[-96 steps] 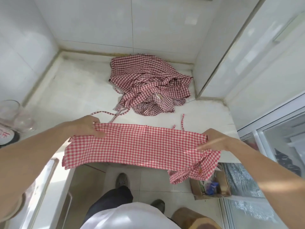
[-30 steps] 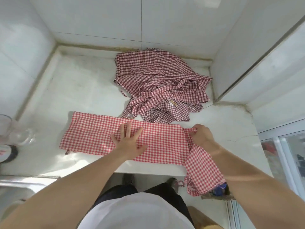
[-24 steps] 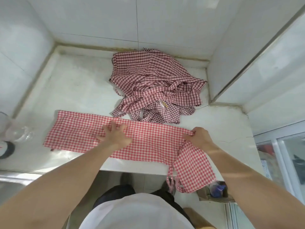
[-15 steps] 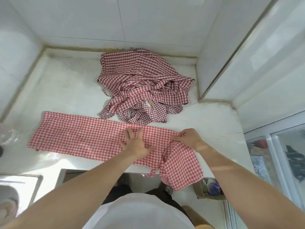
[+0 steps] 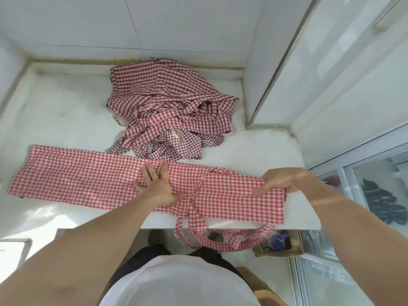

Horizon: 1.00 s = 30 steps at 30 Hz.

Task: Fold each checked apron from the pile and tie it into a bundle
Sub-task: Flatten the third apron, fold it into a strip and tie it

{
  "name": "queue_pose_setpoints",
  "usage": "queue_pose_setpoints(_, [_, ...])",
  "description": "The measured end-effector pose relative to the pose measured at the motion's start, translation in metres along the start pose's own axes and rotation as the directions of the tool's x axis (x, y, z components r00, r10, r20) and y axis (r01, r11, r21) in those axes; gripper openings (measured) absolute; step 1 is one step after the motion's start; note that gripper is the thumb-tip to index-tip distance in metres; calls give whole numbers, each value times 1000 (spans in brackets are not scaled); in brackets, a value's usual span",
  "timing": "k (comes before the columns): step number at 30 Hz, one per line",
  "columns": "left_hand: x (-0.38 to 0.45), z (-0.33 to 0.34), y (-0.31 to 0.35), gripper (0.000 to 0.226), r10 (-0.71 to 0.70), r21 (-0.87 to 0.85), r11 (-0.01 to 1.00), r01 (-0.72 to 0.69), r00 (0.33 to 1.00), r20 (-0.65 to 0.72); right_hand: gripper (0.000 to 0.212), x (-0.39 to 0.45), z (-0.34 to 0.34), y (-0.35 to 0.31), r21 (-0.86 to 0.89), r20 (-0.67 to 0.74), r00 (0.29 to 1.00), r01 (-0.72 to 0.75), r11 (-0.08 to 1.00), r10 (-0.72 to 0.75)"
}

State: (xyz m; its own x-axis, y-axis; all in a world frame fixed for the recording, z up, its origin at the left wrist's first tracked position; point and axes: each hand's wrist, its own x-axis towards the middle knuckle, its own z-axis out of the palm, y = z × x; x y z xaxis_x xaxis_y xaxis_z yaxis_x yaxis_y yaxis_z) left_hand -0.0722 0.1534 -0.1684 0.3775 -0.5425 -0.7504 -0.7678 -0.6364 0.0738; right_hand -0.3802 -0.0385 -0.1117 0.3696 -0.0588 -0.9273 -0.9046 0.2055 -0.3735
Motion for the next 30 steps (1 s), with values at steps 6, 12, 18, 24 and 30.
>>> queue_pose_setpoints(6, [-3, -4, 8, 134, -42, 15, 999, 42, 999, 6, 47, -18, -30, 29, 67, -112, 994, 25, 997, -17])
queue_pose_setpoints(12, [-3, -5, 4, 132, -57, -3, 998, 57, 998, 0, 49, -28, -33, 71, 282, -525, 851, 173, 944, 1])
queue_pose_setpoints(18, [-4, -5, 8, 133, -77, 6, 997, 77, 997, -6, 57, -23, -36, 123, 226, -764, 643, 189, 956, 54])
queue_pose_setpoints(24, [-5, -5, 7, 131, -92, -4, 996, 92, 995, -30, 52, -58, -36, 148, 691, -434, 886, 214, 691, 160])
queue_pose_setpoints(30, [-6, -1, 8, 131, -131, -31, 991, 130, 990, -43, 98, -70, -41, 166, 826, -439, 898, 411, 386, -16])
